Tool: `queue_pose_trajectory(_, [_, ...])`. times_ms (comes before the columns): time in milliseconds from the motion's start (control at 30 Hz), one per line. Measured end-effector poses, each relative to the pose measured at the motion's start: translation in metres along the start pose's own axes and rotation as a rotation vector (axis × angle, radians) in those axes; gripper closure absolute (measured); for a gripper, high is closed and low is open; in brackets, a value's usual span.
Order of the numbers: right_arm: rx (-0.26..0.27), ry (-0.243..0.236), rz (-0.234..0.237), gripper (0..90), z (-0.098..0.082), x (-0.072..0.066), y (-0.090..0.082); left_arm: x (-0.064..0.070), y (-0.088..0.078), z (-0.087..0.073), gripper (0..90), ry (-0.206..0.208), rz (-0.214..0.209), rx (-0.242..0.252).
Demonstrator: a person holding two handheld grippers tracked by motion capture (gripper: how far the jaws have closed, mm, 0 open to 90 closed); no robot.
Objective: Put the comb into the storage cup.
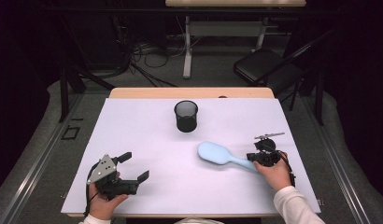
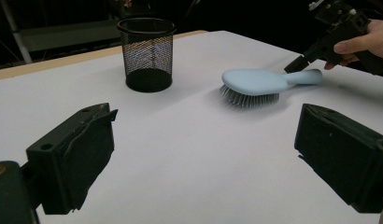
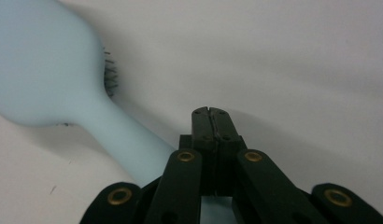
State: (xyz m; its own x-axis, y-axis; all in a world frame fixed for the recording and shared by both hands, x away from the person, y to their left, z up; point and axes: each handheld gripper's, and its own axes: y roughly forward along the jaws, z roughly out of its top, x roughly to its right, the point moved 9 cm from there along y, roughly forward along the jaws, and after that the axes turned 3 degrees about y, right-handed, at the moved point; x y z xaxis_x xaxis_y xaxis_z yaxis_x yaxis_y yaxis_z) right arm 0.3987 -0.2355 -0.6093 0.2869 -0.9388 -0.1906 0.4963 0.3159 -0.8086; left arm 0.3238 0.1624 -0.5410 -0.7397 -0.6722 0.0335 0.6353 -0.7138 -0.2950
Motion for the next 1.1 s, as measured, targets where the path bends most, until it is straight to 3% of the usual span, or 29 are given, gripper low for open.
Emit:
queue_pose_trajectory(600, [0.038, -0.029, 0.015, 90.0, -0.043, -0.024, -0.016, 0.001, -0.001, 0.000, 4.8, 0.008, 0.000, -0.004])
queue_pose_trajectory(1100, [0.061, -0.038, 0.018, 89.2, -0.046, -0.027, -0.019, 0.001, -0.001, 0.001, 5.2, 0.009, -0.004, -0.001])
